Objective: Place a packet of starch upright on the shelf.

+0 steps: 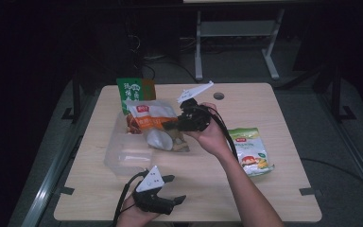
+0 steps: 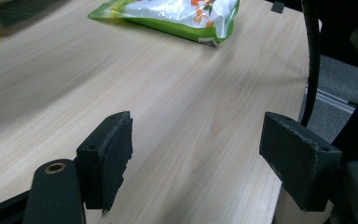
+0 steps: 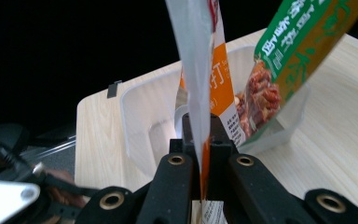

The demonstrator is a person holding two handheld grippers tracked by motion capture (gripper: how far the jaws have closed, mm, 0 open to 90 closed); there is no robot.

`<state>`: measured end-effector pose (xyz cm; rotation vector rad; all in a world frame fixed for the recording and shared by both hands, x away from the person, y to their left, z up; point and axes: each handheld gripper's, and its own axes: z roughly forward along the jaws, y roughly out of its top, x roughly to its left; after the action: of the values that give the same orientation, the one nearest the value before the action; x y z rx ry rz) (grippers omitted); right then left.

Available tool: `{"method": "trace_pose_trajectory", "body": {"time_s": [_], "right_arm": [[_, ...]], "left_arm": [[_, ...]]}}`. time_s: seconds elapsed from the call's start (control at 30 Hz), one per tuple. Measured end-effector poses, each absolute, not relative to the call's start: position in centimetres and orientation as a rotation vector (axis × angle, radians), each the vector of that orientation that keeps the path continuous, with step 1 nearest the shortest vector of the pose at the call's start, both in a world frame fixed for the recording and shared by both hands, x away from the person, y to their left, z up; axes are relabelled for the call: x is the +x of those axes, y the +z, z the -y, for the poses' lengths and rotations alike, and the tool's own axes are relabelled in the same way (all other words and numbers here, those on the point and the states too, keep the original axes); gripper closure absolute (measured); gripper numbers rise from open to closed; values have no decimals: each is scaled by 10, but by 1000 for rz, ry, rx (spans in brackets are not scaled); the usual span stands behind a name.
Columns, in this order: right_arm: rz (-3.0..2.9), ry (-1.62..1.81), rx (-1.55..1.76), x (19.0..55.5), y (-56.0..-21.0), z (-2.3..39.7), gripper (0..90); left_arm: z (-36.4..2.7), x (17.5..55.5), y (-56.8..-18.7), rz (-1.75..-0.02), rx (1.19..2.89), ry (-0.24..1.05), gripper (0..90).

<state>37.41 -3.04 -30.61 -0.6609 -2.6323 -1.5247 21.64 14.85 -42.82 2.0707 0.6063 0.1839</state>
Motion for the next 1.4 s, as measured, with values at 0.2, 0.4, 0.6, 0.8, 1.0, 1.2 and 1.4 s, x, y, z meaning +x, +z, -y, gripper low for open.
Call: {"method": "trace_pose_trajectory", "body": {"time_s": [0.2, 0.4, 0.6, 0.8, 1.0, 1.2, 1.4], "right_arm": [[2631, -1537, -649, 382, -302, 14, 900], [2610, -1530, -635, 389, -301, -8, 900], [2611, -1505, -623, 396, -307, -27, 900], [2591, -1502, -627, 404, -311, -40, 900], [2590, -1484, -633, 409, -318, -52, 900], [2582, -1485, -652, 414, -327, -65, 900], [2577, -1477, -669, 418, -335, -77, 900]], "left_arm": [[-149, 217, -429, -592, 2082, 192, 250], [-151, 219, -431, -596, 2087, 176, 242], [-150, 220, -431, -585, 2092, 183, 241], [-150, 222, -433, -592, 2095, 176, 240], [-154, 223, -432, -601, 2086, 176, 241], [-153, 222, -433, -615, 2077, 169, 240], [-153, 223, -434, -619, 2079, 168, 240]]}}
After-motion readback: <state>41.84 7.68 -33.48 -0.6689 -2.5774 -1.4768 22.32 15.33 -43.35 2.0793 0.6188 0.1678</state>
